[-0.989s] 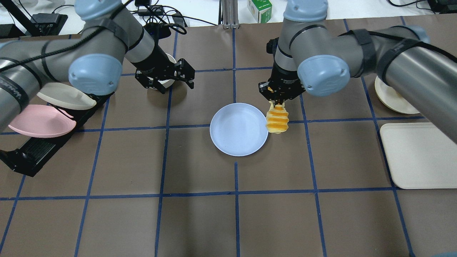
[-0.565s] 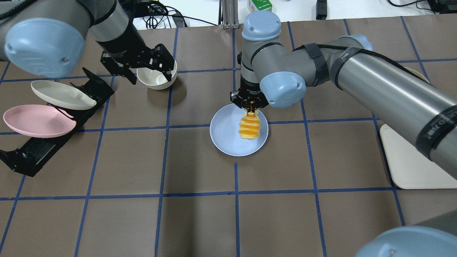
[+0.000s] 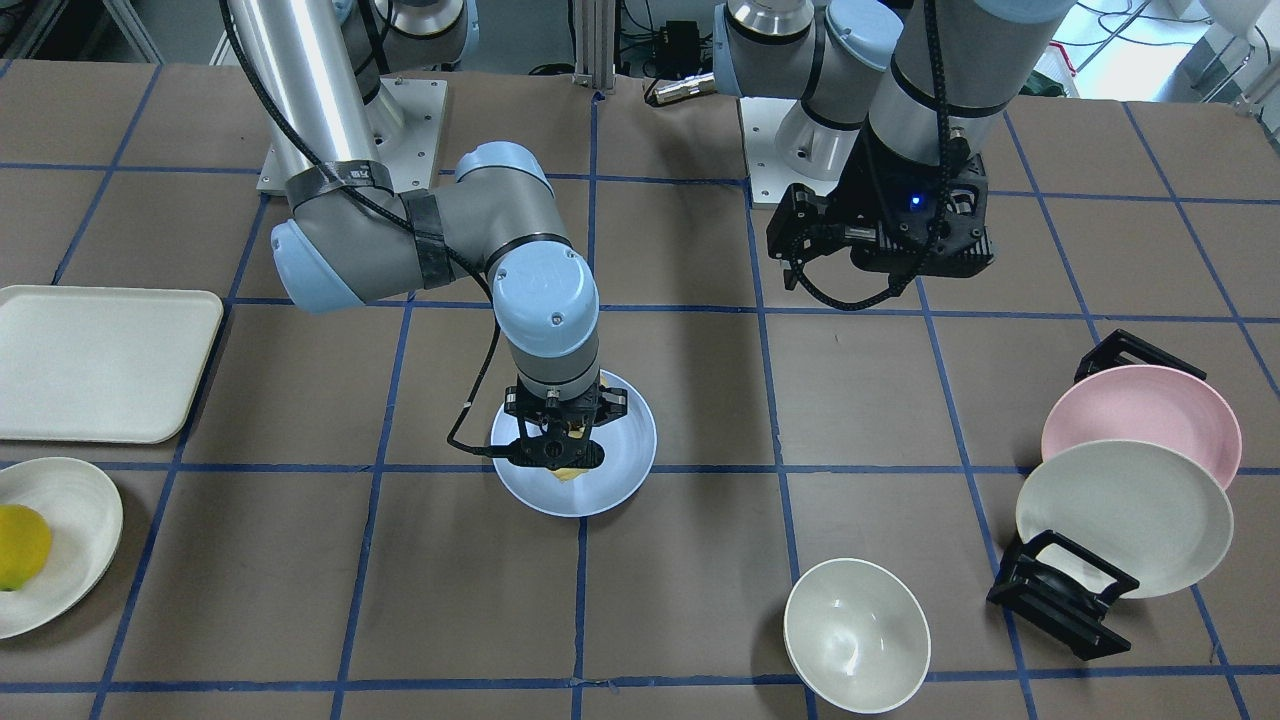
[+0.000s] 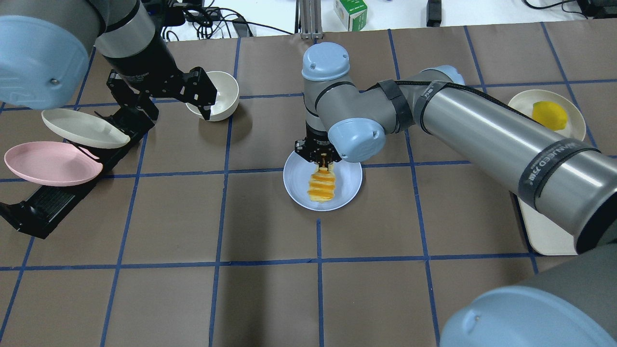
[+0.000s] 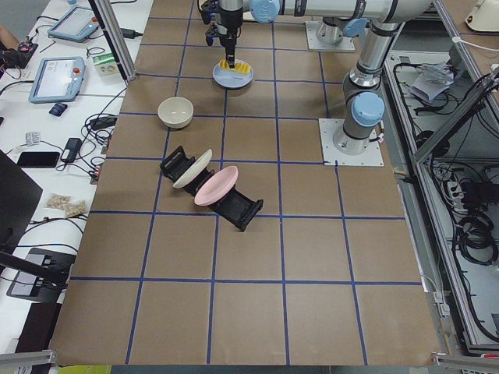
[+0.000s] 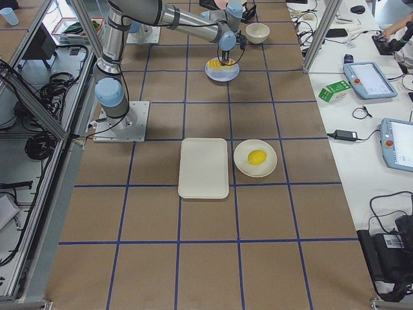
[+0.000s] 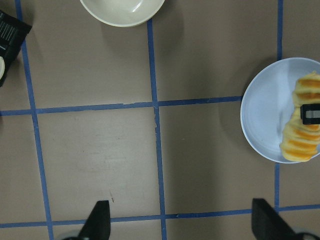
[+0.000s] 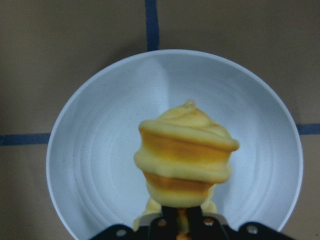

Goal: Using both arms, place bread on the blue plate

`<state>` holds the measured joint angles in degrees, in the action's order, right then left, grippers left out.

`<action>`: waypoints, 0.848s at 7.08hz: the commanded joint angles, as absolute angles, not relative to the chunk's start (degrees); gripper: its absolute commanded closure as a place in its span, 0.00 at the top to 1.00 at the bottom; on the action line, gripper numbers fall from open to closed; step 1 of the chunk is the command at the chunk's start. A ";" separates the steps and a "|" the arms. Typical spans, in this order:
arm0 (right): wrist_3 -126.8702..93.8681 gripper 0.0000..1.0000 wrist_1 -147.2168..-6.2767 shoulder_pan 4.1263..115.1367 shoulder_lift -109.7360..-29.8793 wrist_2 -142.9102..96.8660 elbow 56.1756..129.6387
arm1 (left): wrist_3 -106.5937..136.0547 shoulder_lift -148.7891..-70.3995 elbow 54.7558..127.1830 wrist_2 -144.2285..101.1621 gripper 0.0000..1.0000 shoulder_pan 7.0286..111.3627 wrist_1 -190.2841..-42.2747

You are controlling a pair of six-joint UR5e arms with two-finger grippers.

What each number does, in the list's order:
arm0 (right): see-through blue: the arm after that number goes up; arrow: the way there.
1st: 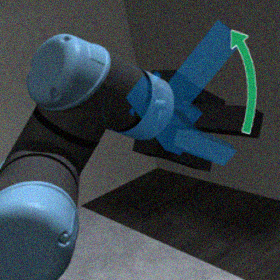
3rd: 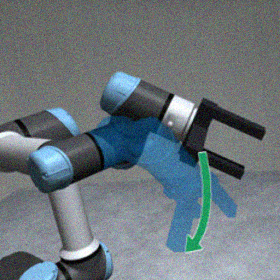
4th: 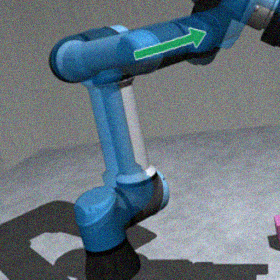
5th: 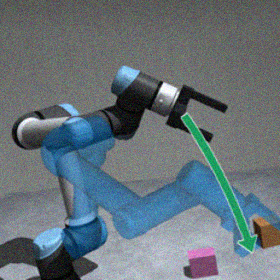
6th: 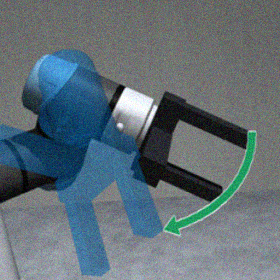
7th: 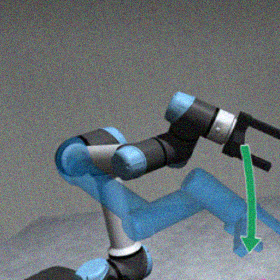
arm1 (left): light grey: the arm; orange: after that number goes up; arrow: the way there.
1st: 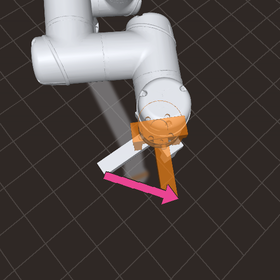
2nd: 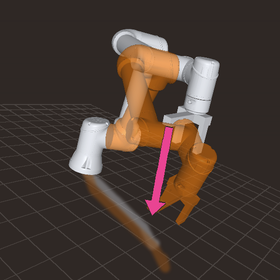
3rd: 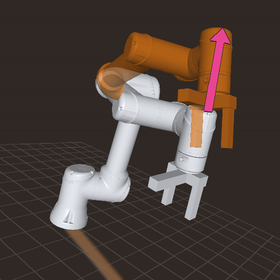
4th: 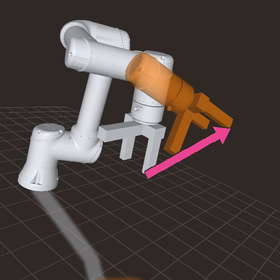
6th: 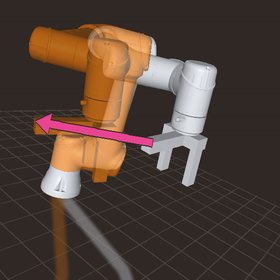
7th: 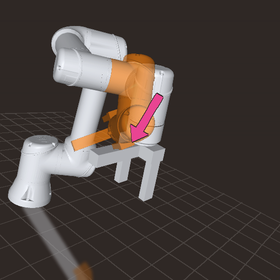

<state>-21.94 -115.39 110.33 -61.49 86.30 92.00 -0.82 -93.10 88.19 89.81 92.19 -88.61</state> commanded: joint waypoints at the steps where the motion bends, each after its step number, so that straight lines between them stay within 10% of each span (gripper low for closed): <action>1: -21.88 0.47 -115.49 110.39 -60.91 86.40 92.20 | -0.97 -92.73 88.68 89.83 1.00 92.11 -88.50; 3: -21.97 0.76 -115.40 110.39 -61.00 86.31 92.28 | -0.88 -92.55 88.51 89.91 1.00 92.02 -88.51; 6: -21.36 0.92 -115.23 110.22 -62.13 86.31 91.42 | -0.88 -92.02 88.86 90.00 1.00 92.02 -88.51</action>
